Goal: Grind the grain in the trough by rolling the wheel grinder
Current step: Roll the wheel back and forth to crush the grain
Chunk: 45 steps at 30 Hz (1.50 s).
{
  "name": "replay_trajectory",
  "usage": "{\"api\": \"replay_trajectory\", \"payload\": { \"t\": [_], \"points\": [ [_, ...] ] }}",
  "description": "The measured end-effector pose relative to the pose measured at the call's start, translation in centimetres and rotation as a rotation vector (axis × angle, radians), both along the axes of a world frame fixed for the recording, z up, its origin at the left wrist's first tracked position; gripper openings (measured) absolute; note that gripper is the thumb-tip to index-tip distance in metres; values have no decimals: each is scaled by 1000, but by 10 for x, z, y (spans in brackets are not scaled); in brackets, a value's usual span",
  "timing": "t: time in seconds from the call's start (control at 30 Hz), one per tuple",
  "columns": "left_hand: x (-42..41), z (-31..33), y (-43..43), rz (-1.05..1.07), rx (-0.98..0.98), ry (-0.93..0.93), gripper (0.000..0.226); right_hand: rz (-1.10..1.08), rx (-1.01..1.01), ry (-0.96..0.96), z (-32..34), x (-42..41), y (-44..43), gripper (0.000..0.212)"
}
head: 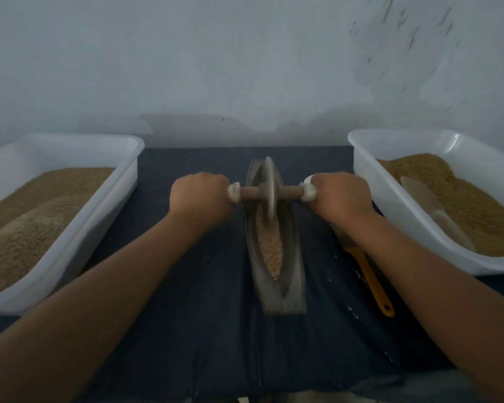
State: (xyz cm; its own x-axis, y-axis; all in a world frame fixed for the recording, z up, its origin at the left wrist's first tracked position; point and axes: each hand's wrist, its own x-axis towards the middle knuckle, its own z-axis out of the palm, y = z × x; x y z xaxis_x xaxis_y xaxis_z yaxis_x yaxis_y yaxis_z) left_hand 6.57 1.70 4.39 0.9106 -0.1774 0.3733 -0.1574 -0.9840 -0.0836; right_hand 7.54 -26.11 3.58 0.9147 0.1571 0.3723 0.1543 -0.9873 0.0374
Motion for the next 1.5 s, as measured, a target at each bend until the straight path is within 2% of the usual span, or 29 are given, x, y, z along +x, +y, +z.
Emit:
{"api": "replay_trajectory", "payload": {
  "t": [0.07, 0.2, 0.3, 0.4, 0.53, 0.63, 0.7, 0.8, 0.87, 0.97, 1.13, 1.27, 1.37, 1.43, 1.5],
  "points": [
    [-36, -13, 10, -53, 15, -37, 34, 57, 2, -17, -6, -33, -10, 41],
    [-106, -37, 33, -263, -40, -163, 42, 235, -6, -126, -18, -105, -34, 25],
    [-104, -46, 37, -330, -81, -237, 34, 244, -17, -128, -22, -101, -32, 30],
    [-58, -37, 23, -201, -79, -205, 33, 130, -75, -234, -15, -49, -14, 37],
    [0, -8, 3, -17, -28, -25, 37, -2, -69, -70, -2, 7, -2, 39],
    [-13, -3, 4, -13, 12, 48, 32, 13, -29, -25, 2, -12, -3, 51],
    [-51, -14, 13, -83, 28, -2, 30, 60, -42, -102, -5, -50, -10, 42],
    [-100, -32, 29, -249, -57, -87, 39, 173, -19, -27, -11, -100, -26, 31],
    [-103, -42, 32, -255, -80, -85, 42, 234, -12, -115, -10, -102, -27, 31],
    [-65, -38, 23, -175, -75, -122, 40, 157, -53, -201, -4, -59, -14, 38],
    [14, 2, -3, 8, -1, -30, 39, -39, -20, -46, -4, 14, -3, 38],
    [-28, -11, 7, -25, -15, 26, 35, 29, 103, 158, -11, -16, -11, 34],
    [-93, -34, 27, -199, -80, -97, 37, 192, -19, -132, -15, -81, -26, 22],
    [-117, -46, 35, -269, -97, -168, 38, 280, -28, -178, -16, -107, -32, 22],
    [-113, -53, 35, -272, -101, -207, 36, 268, -41, -169, -18, -103, -28, 28]
  ]
}}
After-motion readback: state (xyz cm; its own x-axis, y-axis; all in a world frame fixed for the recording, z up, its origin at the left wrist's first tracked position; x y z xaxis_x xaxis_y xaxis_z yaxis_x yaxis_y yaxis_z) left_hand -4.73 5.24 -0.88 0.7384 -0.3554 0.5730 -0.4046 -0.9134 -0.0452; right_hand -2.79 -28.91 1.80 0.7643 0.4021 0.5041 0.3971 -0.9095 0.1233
